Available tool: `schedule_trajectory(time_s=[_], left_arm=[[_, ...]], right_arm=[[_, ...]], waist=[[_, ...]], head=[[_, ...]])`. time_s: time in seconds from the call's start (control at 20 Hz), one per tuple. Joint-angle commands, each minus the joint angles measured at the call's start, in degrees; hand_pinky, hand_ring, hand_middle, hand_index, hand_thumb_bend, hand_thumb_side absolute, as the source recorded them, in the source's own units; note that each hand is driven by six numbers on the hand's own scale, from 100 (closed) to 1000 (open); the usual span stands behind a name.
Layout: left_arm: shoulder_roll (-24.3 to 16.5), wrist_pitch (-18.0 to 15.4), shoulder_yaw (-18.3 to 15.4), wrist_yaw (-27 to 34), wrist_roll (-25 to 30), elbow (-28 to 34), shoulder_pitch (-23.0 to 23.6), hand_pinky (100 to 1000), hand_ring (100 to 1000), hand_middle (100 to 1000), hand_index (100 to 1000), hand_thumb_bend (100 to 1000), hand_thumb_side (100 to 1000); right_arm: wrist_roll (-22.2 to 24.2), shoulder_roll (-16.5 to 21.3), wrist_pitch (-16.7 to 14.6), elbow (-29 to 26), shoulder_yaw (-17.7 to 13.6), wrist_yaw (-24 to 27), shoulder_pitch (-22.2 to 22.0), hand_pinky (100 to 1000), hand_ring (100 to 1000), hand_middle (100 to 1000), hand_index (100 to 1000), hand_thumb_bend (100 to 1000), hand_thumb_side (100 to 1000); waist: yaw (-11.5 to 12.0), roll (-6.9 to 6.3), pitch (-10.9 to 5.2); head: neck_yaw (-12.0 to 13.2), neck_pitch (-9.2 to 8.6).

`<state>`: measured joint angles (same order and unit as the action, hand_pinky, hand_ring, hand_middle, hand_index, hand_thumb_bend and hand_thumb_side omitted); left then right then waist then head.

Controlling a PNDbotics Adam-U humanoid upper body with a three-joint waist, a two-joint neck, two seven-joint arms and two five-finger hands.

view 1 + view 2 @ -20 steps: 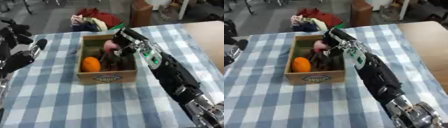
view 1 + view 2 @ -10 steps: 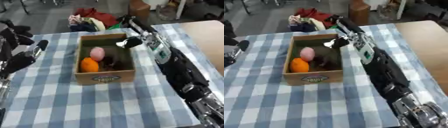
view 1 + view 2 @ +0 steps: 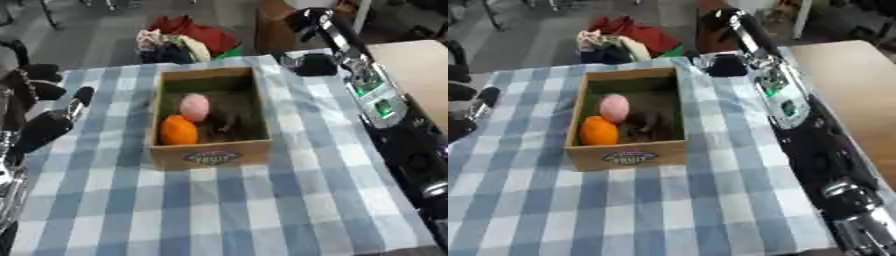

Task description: Pick up objects on the table and place them in the box.

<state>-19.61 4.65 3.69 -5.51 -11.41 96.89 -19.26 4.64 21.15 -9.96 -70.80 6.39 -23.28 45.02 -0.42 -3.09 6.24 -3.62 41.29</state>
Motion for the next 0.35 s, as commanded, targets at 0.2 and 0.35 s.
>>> schedule_trajectory(time_s=[0.2, 0.35], left_arm=[[-0.4, -0.4, -0.8, 0.2, -0.2, -0.3, 0.2, 685, 613, 616, 709, 529, 229], [-0.1, -0.5, -0.8, 0.4, -0.1, -0.6, 0.6, 686, 615, 618, 708, 525, 229]], right_arm=[[1.9, 2.6, 0.9, -6.6, -0.1, 4.0, -1.9, 634, 729, 653, 766, 391, 234], [2.4, 2.6, 1.2, -8.0, 0.0, 4.8, -2.9, 633, 726, 648, 761, 389, 235]], waist=[[-0.4, -0.08, -0.44], [-0.6, -0.18, -0.19]], head=[[2.5, 1.42], [3.5, 1.99]])
